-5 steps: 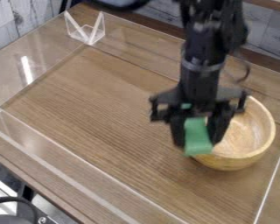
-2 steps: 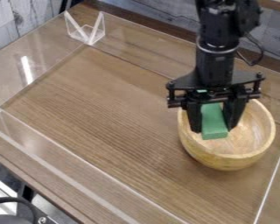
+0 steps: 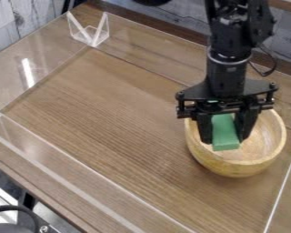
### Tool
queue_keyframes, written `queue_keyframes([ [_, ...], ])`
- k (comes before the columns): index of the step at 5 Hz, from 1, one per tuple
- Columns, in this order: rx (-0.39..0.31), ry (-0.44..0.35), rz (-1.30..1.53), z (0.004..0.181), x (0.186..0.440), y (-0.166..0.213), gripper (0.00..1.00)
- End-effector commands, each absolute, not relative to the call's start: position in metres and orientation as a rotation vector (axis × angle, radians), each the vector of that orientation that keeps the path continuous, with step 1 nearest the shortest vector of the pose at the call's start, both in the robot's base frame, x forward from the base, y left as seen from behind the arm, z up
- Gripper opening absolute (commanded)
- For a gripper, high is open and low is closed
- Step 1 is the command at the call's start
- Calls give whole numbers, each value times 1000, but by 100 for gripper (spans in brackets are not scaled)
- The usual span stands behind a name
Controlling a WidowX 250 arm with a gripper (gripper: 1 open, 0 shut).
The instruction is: Put green stick into wooden bowl
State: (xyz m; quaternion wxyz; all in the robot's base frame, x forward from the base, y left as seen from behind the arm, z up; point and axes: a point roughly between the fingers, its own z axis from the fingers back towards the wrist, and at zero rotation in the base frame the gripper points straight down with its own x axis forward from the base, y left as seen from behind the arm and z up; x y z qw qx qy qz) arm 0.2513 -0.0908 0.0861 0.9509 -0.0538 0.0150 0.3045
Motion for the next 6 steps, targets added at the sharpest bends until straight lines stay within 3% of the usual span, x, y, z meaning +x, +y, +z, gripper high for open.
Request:
queue_keyframes([
  [1,-132,-6,609,92,257,-94,0],
  [6,-151,-27,591,85,261,-94,0],
])
